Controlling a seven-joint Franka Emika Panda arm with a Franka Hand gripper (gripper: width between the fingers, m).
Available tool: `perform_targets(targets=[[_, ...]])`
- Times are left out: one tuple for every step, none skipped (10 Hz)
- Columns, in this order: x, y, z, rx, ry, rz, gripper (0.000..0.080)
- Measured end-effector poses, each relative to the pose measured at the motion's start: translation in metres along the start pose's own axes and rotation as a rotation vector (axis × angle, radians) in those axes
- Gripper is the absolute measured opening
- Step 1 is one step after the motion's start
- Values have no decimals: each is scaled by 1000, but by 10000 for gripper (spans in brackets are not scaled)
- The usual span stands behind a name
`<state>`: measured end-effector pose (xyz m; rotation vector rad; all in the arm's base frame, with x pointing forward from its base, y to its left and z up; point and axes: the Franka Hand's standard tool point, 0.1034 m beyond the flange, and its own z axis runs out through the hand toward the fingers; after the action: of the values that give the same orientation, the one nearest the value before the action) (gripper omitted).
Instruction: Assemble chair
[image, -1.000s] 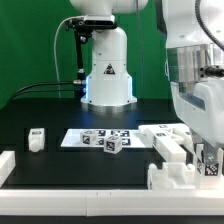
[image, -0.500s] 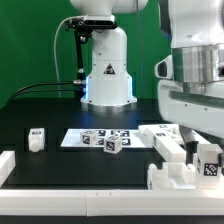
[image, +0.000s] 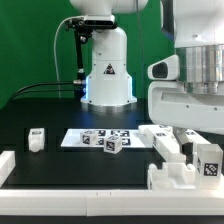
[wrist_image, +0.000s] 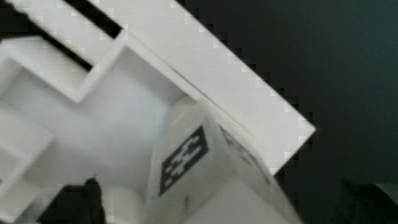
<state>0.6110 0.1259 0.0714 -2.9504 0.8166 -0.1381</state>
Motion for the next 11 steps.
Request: perform_targets(targets=[[1,-1,0,6,17,-210,649],[0,0,1,10,21,-230,649],[0,0,2,9,21,-192,649],[1,1,2,9,21,-188,528],[0,0,2,10,20,-128,528],[0,0,2,8,18,-18,345],[0,1,3,1,18,109,289],[-1,1,3,-3,16,281,288],[-2,1,3,-6,4,423,288],[0,2,3,14,-19,677,288],[2,3,3,34,-46,914,288]])
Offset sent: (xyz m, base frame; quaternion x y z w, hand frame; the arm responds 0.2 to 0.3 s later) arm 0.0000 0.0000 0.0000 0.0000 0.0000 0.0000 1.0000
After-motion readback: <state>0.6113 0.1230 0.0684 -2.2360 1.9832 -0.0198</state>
